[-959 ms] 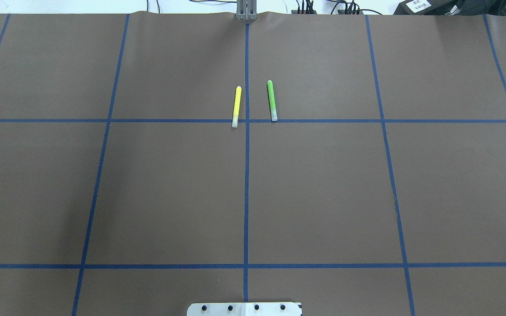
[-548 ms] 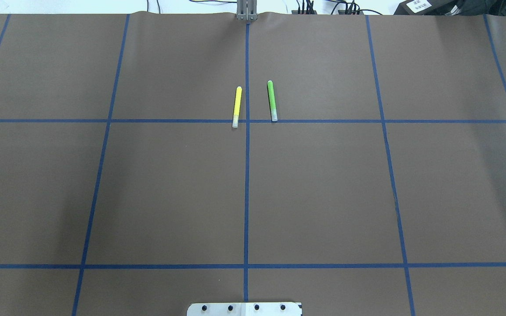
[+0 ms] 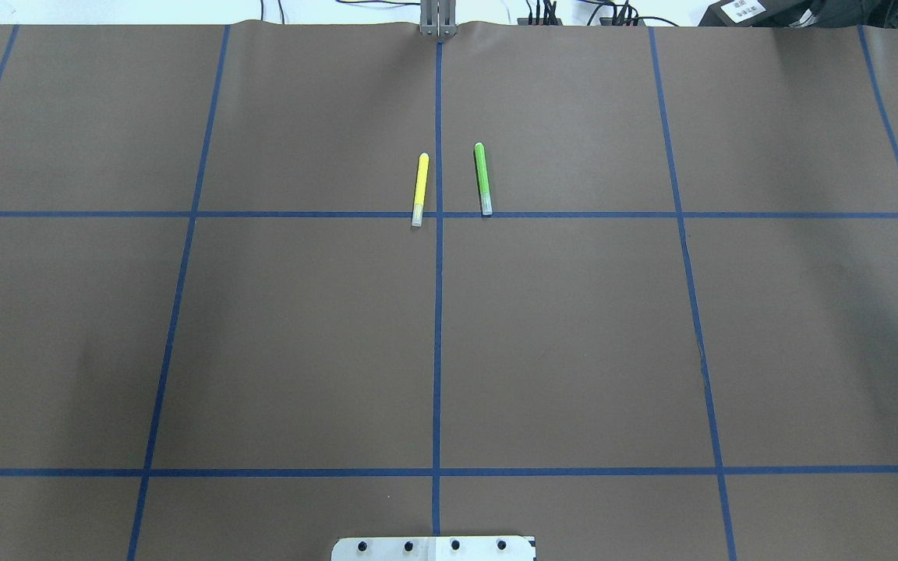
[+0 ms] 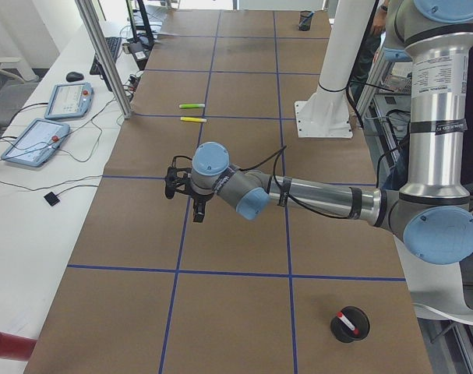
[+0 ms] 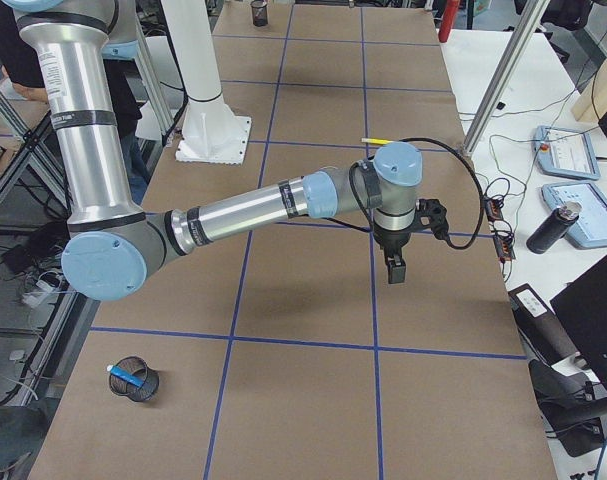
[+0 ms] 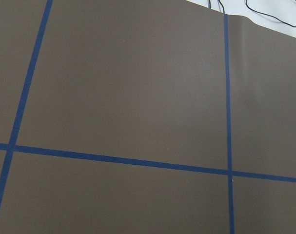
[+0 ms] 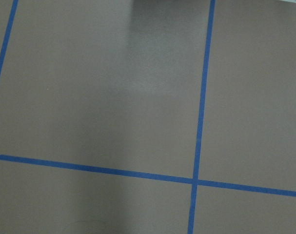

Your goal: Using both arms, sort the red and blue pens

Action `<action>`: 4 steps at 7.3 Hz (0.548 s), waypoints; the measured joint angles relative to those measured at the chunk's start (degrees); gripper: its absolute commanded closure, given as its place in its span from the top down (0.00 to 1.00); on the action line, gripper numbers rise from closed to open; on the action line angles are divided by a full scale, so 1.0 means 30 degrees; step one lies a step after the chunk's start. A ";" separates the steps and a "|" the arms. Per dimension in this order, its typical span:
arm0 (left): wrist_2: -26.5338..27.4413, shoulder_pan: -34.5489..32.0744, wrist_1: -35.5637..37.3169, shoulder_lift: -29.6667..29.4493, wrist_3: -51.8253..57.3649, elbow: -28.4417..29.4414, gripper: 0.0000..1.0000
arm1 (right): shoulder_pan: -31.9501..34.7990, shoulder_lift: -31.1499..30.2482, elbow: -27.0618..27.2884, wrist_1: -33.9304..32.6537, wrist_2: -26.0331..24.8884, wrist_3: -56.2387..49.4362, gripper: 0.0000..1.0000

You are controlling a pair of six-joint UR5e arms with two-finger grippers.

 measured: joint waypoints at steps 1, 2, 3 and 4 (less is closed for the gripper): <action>0.0749 -0.0034 0.1543 -0.0017 0.2028 -0.0062 1.00 | -0.0372 -0.0089 0.0549 -0.0932 -0.0019 -0.0267 1.00; 0.1304 -0.0121 0.3297 -0.0147 0.3972 -0.0091 1.00 | -0.0604 -0.0216 0.0804 -0.1568 -0.0028 -0.0984 1.00; 0.1658 -0.0211 0.4998 -0.0405 0.5520 -0.0107 1.00 | -0.0755 -0.0311 0.0897 -0.2055 -0.0033 -0.1708 1.00; 0.1844 -0.0281 0.6606 -0.0749 0.6665 -0.0116 1.00 | -0.0942 -0.0349 0.0949 -0.2462 -0.0034 -0.2090 1.00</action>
